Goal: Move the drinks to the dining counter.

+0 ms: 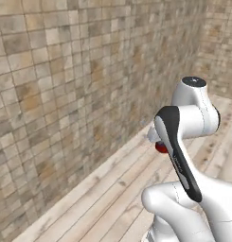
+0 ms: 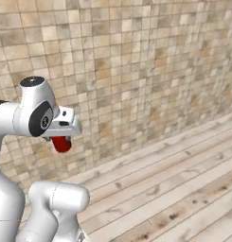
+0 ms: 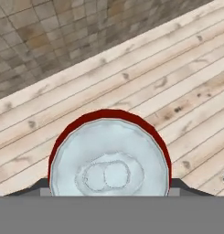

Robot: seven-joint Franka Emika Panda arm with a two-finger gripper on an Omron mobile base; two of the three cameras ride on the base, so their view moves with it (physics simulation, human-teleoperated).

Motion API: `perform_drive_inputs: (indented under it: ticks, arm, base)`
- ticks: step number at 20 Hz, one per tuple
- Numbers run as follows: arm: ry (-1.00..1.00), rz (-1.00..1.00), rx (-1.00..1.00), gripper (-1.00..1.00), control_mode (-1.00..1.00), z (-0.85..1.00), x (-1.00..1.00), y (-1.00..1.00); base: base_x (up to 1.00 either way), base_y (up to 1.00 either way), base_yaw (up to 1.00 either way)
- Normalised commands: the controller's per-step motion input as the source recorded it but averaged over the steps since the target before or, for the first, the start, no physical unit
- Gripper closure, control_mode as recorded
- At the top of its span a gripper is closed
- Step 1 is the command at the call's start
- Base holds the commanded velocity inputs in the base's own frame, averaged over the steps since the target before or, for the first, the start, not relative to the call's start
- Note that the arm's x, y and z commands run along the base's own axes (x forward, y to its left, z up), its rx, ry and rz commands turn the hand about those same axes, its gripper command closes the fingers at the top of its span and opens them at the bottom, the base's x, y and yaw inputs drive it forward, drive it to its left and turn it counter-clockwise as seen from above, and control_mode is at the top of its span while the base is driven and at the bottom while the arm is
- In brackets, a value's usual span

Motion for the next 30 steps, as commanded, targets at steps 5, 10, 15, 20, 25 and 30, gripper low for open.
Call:
perform_drive_inputs:
  ticks: [5,10,15,20,25,30]
  arm:
    - [0.0,0.0,0.0,1.0,1.0,0.0,0.0,0.0]
    - [0.0,0.0,0.0,1.0,1.0,0.0,0.0,0.0]
    - [0.0,0.0,0.0,1.0,1.0,0.0,0.0,0.0]
    - [0.0,0.0,0.0,1.0,1.0,0.0,0.0,0.0]
    - [0.0,0.0,0.0,1.0,1.0,0.0,0.0,0.0]
    - [0.0,0.0,0.0,1.0,1.0,0.0,0.0,0.0]
  base:
    - [0.0,0.0,-0.99]
    - [0.0,0.0,-1.0]
    - [0.14,0.03,-0.84]
    - [0.87,-0.2,-0.2]
    - [0.92,-0.06,-0.21]
    - [0.94,0.0,-0.45]
